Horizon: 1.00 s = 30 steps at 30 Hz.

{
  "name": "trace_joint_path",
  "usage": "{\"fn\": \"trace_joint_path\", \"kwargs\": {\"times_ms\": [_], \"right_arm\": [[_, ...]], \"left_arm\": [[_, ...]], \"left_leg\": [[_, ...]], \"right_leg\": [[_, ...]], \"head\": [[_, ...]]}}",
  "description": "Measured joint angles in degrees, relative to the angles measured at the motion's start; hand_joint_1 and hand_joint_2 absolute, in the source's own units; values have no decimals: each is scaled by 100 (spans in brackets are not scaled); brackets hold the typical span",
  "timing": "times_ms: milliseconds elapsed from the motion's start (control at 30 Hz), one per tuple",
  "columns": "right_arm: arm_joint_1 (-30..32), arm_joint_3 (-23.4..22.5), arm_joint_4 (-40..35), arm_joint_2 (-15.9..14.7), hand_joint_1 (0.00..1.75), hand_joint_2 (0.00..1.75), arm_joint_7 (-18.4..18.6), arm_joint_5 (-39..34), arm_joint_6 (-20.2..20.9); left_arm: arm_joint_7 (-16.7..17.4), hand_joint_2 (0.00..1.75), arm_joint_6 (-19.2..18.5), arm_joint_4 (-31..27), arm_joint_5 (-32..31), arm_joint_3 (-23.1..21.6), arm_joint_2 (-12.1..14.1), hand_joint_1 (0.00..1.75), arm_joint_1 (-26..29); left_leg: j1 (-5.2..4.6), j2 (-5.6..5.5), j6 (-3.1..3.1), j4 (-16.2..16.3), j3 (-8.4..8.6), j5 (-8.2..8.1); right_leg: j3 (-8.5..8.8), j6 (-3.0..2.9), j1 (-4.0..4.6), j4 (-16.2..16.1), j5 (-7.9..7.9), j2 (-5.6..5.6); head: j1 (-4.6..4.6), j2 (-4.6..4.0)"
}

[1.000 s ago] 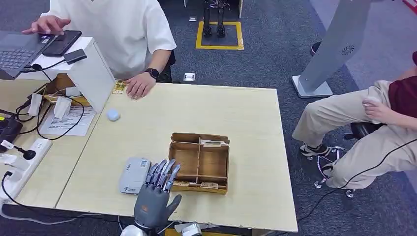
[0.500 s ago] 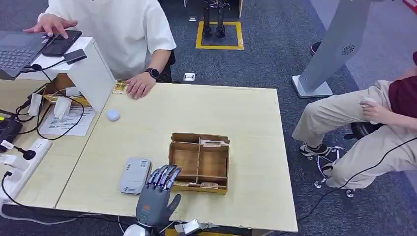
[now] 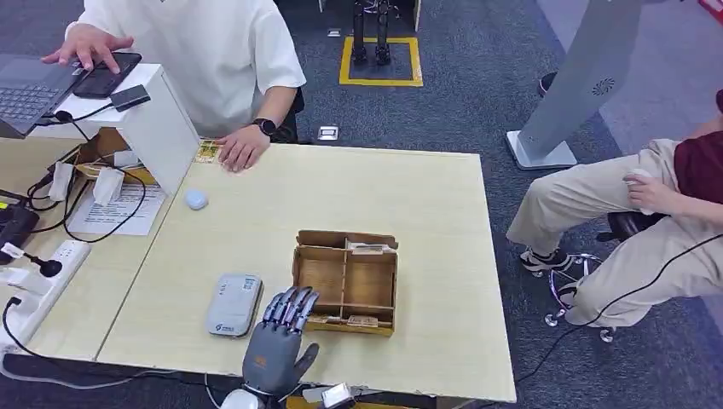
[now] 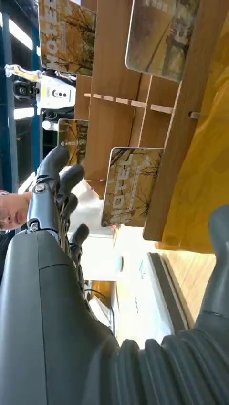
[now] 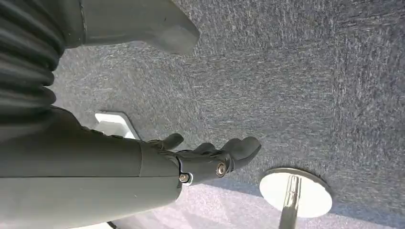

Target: Pass the card to the sensor for recognition and then transmit it.

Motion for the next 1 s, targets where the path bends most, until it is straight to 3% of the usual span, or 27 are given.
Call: {"fn": "trace_joint_path", "kwargs": {"times_ms": [67, 167, 233, 267, 300, 533, 1000], "right_arm": [[0, 0, 0, 0, 0, 175, 0, 0, 2], [-3, 2, 0, 11, 0, 175, 0, 0, 2], [-4, 2, 0, 20, 0, 175, 0, 2, 0], [-5, 2, 0, 22, 0, 175, 0, 2, 2], [-6, 2, 0, 24, 0, 175, 0, 0, 2], [-4, 2, 0, 48, 0, 175, -37, -44, 0], [-4, 2, 0, 68, 0, 175, -70, -50, 0]], "left_arm": [[0, 175, 0, 11, -2, 0, 4, 33, -4], [105, 175, 0, 44, -15, -39, 33, 52, -9], [114, 175, 0, 59, -15, -79, 50, 145, -10], [120, 175, 0, 70, -15, -92, 57, 152, -12], [127, 175, 0, 81, -15, -98, 61, 175, -14], [579, 175, 9, 52, 2, -302, 146, 175, -91], [619, 175, 11, 24, 4, -446, 236, 175, -99]], "left_leg": [[0, 0, 0, 0, 0, 0], [0, 0, 0, 0, 0, 0], [0, 0, 0, 0, 0, 0], [0, 0, 0, 0, 0, 0], [0, 0, 0, 0, 0, 0], [0, 0, 0, 0, 0, 0], [0, 0, 0, 0, 0, 0]], "right_leg": [[0, 0, 0, 0, 0, 0], [0, 0, 0, 0, 0, 0], [0, 0, 0, 0, 0, 0], [0, 0, 0, 0, 0, 0], [0, 0, 0, 0, 0, 0], [1, 0, 0, 0, 0, 0], [1, 0, 0, 0, 0, 0]], "head": [[0, -2], [0, -2], [0, -2], [0, -2], [0, -2], [0, -2], [0, 0]]}}
